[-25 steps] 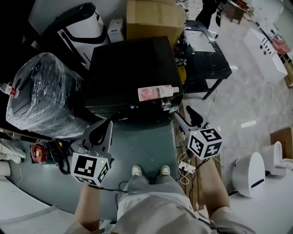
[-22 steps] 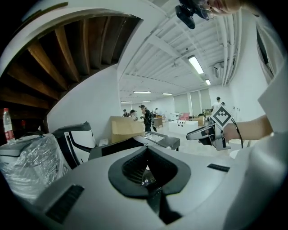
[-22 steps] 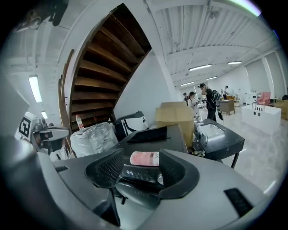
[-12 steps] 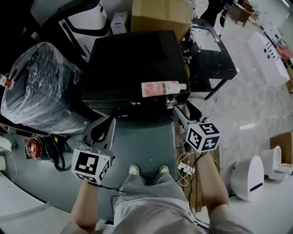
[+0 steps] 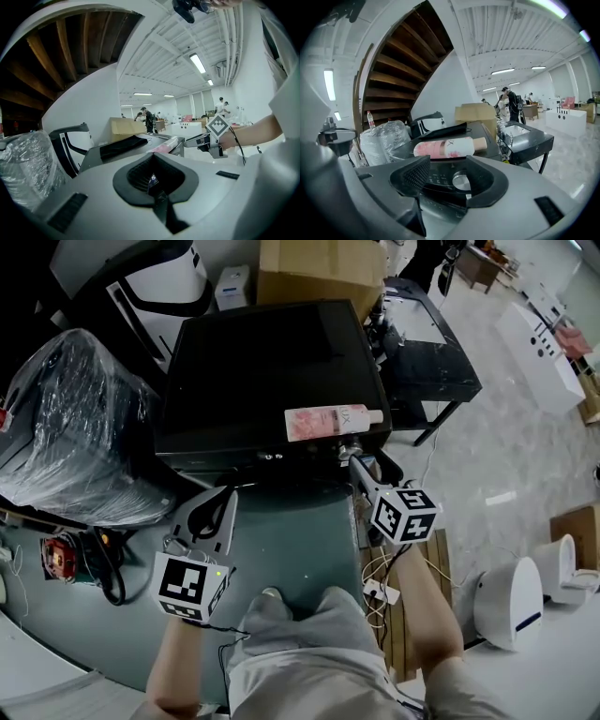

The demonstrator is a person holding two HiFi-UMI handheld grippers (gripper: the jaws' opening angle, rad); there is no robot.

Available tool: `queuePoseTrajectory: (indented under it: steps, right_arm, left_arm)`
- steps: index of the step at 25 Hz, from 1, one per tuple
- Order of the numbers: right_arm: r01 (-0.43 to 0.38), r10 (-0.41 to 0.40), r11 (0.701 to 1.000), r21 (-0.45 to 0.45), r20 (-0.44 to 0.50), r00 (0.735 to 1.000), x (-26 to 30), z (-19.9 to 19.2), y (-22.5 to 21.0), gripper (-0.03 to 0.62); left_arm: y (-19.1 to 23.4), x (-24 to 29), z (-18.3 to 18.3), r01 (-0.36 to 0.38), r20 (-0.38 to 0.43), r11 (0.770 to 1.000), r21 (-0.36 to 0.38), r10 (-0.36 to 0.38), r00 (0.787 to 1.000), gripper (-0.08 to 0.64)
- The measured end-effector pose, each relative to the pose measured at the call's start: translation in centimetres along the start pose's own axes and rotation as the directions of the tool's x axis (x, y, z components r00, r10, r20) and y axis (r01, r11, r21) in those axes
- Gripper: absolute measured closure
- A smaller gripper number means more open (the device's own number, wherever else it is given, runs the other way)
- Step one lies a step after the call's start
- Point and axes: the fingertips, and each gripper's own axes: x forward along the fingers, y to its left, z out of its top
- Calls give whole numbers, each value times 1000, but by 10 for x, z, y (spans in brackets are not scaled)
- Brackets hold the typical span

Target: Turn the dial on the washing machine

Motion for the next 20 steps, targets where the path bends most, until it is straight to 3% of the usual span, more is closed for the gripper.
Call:
queuePoseTrajectory:
  steps: [7,13,20]
  right_arm:
    - [67,-66,997,26,-47,997,40,-38,-32,327]
    - [72,-69,995,64,-48,996,63,-54,-40,321]
    - [120,-124,992,-48,-76,989,75,-63,-44,319]
  left_arm:
    - [5,16,-33,12,-15,1000,-16,-13,1000,541]
    - [17,22,-39,-38,17,998,-40,39,999,541]
    - [26,28,-53,-68,-2,992,-107,68,998,541]
